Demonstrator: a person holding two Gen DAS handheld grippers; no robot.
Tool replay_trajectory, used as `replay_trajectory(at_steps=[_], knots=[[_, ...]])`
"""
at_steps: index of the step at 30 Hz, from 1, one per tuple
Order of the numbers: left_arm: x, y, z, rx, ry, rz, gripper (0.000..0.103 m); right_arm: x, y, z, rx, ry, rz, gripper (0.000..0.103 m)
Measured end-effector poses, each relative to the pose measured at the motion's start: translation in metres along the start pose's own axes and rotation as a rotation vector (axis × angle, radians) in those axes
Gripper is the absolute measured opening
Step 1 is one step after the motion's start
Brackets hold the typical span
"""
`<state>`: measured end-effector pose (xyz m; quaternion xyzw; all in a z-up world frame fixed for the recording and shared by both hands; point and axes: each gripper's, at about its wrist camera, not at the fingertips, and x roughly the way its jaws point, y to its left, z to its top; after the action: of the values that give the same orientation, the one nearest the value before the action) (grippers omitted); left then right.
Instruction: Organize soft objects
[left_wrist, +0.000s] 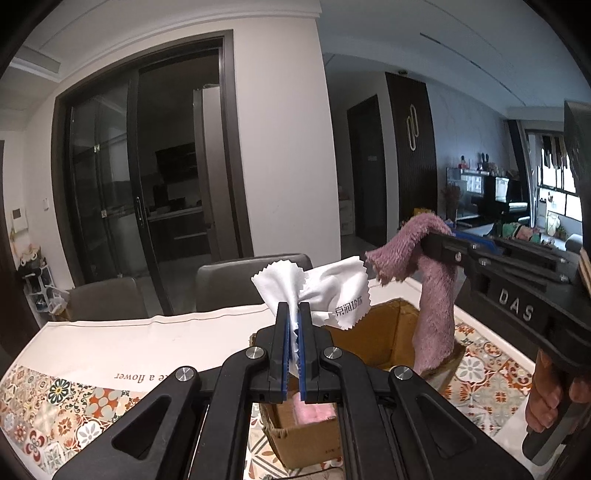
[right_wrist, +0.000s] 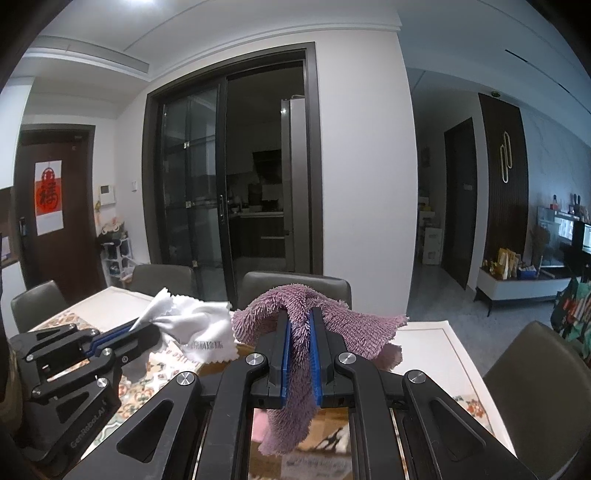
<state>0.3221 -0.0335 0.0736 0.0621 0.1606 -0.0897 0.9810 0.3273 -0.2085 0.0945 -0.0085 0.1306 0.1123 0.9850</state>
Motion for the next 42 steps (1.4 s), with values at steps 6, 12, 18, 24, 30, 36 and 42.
replay_trajectory(at_steps=[6,12,18,24,30,36,42], knots=[[0.032,-0.007,-0.009,0.008,0.067,-0.005,0.006,0.031,-0.012,-0.009,0.015,0.043,0.002,0.011],[0.058,-0.011,-0.025,0.015,0.150,-0.024,0.006,0.064,-0.026,-0.031,0.057,0.175,0.056,0.011],[0.072,-0.017,-0.036,0.031,0.217,-0.049,0.006,0.083,-0.039,-0.055,0.083,0.280,0.083,0.011],[0.079,-0.021,-0.042,0.041,0.263,-0.068,0.007,0.093,-0.045,-0.066,0.089,0.353,0.109,0.011],[0.084,-0.018,-0.046,0.037,0.292,-0.087,0.020,0.096,-0.046,-0.068,0.083,0.383,0.138,0.024],[0.081,-0.018,-0.047,0.034,0.278,-0.088,0.036,0.085,-0.045,-0.067,0.061,0.342,0.104,0.042],[0.065,-0.017,-0.046,0.022,0.242,-0.072,0.048,0.067,-0.042,-0.066,0.033,0.302,0.021,0.048]])
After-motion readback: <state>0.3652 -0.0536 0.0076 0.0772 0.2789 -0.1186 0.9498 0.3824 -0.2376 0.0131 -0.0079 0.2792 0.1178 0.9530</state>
